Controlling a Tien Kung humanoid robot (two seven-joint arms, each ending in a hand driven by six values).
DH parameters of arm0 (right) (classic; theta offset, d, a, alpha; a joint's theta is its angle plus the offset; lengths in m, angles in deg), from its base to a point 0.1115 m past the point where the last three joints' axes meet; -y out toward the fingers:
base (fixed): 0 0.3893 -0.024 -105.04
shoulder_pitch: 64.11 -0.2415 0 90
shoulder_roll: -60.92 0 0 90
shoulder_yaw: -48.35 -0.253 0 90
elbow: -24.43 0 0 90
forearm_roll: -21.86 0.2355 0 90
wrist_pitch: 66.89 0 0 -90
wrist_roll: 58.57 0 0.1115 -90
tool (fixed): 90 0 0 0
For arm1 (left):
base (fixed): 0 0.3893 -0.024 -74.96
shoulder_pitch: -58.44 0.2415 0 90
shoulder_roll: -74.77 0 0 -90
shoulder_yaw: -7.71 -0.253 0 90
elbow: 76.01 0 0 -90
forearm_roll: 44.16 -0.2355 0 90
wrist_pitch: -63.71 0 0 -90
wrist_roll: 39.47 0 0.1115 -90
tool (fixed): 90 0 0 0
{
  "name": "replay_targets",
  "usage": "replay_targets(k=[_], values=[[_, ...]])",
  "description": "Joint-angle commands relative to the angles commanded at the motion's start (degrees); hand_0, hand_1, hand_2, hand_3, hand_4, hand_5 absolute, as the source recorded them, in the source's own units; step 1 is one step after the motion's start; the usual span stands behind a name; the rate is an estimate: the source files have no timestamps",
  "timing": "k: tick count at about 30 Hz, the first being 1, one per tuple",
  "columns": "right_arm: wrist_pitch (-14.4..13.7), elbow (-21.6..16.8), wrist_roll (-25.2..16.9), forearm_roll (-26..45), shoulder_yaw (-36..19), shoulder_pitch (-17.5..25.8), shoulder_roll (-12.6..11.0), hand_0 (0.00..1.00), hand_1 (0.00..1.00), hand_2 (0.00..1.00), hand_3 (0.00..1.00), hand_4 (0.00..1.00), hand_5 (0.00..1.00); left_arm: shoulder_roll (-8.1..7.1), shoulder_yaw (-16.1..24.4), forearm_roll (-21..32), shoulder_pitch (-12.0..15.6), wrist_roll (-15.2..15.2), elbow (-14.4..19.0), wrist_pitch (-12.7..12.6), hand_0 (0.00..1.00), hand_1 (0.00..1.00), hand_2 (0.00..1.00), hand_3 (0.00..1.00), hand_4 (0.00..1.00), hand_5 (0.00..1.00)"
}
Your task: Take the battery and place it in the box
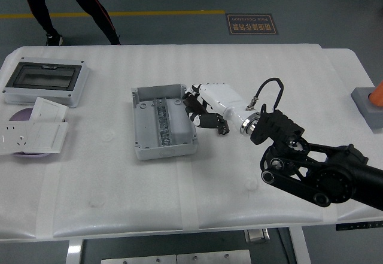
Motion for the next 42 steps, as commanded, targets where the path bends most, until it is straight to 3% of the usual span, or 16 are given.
replay_targets(k=[6, 13, 14, 19, 20, 25, 26, 27, 32, 36, 42], values=[[-0.8, 1.2, -0.6, 1.1, 0.8, -0.7, 3.7, 0.362, 0.432, 0.496, 0.668, 0.266, 0.002, -0.06, 0.2, -0.1, 0.0, -0.4, 0.0, 0.3, 0.598, 0.652, 0.656, 0.491, 0.422, 0.475], [0.7, 3.3, 0.0, -0.3, 1.3, -1.8, 5.4, 0.356, 0.43, 0.51, 0.676, 0.28, 0.002, -0.04, 0.0, 0.1, -0.1, -0.8, -0.1, 0.6, 0.598, 0.652, 0.637, 0.49, 0.423, 0.475], [0.9, 3.7, 0.1, -0.5, 1.5, -1.8, 5.5, 0.501, 0.65, 0.704, 0.8, 0.611, 0.187, -0.04, 0.0, 0.2, -0.1, -0.8, -0.1, 0.6, 0.598, 0.652, 0.609, 0.49, 0.425, 0.475], [2.4, 5.2, 0.9, -1.4, 2.2, -1.9, 6.2, 0.501, 0.65, 0.704, 0.8, 0.611, 0.187, -0.05, 0.0, 0.0, -0.2, -1.1, -0.1, 0.9, 0.598, 0.652, 0.609, 0.49, 0.425, 0.475], [2.6, 5.4, 0.9, -1.5, 2.3, -1.9, 6.3, 0.859, 0.864, 0.872, 0.998, 0.856, 0.373, -0.05, 0.1, -0.1, -0.2, -1.1, -0.1, 1.0, 0.598, 0.652, 0.589, 0.488, 0.427, 0.473], [3.0, 6.0, 1.2, -1.7, 2.5, -2.0, 6.6, 0.859, 0.864, 0.872, 0.998, 0.856, 0.373, -0.03, 0.1, -0.2, -0.2, -1.3, 0.0, 1.2, 0.598, 0.652, 0.589, 0.488, 0.427, 0.473], [3.0, 6.0, 1.2, -1.6, 2.4, -2.0, 6.6, 0.962, 0.908, 0.93, 0.998, 0.941, 0.471, -0.02, 0.1, -0.3, -0.2, -1.4, 0.0, 1.2, 0.597, 0.651, 0.583, 0.487, 0.428, 0.473], [2.9, 6.0, 1.2, -1.6, 2.2, -1.9, 6.5, 0.962, 0.908, 0.93, 0.998, 0.941, 0.471, 0.0, 0.1, -0.3, -0.2, -1.4, 0.0, 1.2, 0.597, 0.651, 0.583, 0.487, 0.428, 0.473], [2.4, 5.1, 1.1, -1.5, -1.0, -1.4, 4.5, 0.978, 0.915, 0.933, 0.998, 0.946, 0.472, 0.06, -0.1, 0.0, -0.2, -1.3, 0.0, 1.2, 0.597, 0.651, 0.576, 0.484, 0.425, 0.465], [2.7, 5.0, 1.4, -1.2, -3.9, -1.8, 0.6, 0.978, 0.915, 0.933, 0.998, 0.946, 0.472, 0.01, 0.0, -0.1, -0.1, -1.4, 0.0, 1.2, 0.597, 0.651, 0.576, 0.484, 0.425, 0.465], [4.3, 6.2, 1.5, 0.2, -0.6, -3.0, -4.8, 0.974, 0.911, 0.925, 0.998, 0.934, 0.466, -0.09, -0.1, 0.0, -0.2, -1.4, -0.1, 1.2, 0.597, 0.651, 0.572, 0.482, 0.424, 0.462]])
